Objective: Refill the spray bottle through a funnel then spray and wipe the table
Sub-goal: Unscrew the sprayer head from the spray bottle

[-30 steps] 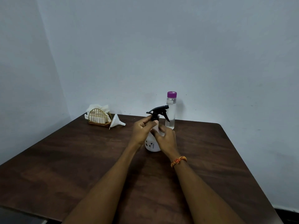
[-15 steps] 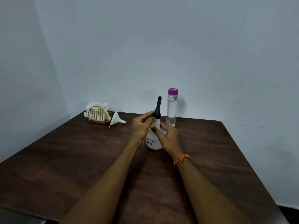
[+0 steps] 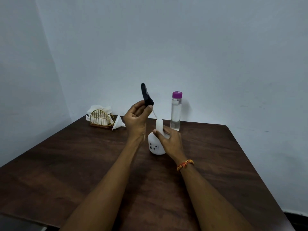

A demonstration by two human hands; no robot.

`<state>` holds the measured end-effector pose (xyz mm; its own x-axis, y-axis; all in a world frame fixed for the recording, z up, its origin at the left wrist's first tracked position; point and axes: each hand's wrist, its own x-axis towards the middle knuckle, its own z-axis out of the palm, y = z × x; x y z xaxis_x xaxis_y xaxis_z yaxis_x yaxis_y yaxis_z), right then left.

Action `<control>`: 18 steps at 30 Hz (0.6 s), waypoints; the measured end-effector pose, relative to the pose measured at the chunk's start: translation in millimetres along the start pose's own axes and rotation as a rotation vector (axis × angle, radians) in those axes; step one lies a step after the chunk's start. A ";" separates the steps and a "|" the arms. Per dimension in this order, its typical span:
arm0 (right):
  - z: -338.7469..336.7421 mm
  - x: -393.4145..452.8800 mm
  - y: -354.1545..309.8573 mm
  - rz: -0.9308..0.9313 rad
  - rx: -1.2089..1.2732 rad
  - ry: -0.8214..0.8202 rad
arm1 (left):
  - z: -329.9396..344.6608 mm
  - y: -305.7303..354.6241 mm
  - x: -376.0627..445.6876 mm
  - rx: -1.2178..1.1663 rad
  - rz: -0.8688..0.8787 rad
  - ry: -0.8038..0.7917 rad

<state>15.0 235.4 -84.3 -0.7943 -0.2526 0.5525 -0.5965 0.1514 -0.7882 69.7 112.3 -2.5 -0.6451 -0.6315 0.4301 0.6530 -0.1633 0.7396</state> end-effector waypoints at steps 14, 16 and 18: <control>0.3 -0.6 1.7 0.030 -0.010 -0.002 | -35.5 62.8 40.8 -0.331 0.192 0.214; -0.4 0.0 2.2 0.027 -0.014 0.003 | -54.0 73.1 46.5 -0.241 0.252 0.248; 0.1 0.0 1.3 0.027 -0.015 0.001 | -75.1 74.2 50.9 -0.025 0.275 0.256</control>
<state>14.2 235.5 -85.4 -0.8102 -0.2469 0.5315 -0.5765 0.1727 -0.7986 115.0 11.1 35.4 -0.3267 -0.8226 0.4654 0.7992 0.0224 0.6006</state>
